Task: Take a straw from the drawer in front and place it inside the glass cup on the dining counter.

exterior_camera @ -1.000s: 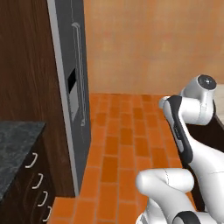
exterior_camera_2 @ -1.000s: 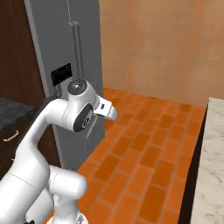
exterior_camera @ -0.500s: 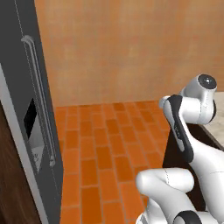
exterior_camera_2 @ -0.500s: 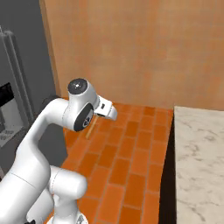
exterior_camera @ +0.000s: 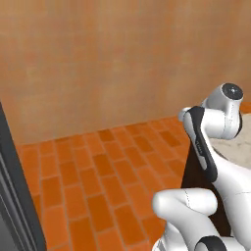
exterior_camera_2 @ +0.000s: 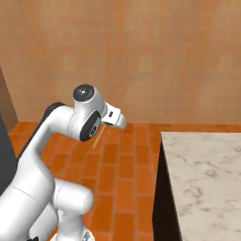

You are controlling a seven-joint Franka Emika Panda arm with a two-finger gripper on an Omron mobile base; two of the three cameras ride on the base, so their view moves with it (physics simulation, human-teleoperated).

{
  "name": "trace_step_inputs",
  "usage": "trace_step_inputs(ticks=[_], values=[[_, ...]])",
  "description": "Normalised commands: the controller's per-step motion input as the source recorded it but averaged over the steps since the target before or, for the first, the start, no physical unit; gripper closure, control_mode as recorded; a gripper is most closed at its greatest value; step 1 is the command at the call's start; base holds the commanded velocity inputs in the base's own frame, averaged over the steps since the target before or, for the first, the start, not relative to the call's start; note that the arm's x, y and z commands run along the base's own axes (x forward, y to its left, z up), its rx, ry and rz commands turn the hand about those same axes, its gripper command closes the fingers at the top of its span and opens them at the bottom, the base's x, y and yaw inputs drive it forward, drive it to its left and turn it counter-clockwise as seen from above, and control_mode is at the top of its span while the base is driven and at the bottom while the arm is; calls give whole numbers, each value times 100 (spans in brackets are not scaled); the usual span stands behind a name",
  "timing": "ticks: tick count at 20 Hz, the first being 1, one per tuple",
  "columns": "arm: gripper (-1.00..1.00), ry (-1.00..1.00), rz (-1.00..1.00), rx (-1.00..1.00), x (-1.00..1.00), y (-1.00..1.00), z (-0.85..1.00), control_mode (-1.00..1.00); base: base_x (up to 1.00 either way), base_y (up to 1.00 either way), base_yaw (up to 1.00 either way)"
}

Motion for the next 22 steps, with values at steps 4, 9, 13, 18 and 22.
trace_step_inputs(ticks=[4, 9, 13, 18, 22], values=[[100, 0, 0, 0, 0, 0, 0, 100, 100, 24, -40], [100, 0, 0, 0, 0, 0, 0, 100, 100, 28, -42], [100, 0, 0, 0, 0, 0, 0, 100, 100, 30, -43], [100, 0, 0, 0, 0, 0, 0, 100, 100, 32, -46], [100, 0, 0, 0, 0, 0, 0, 100, 100, 33, -49]])
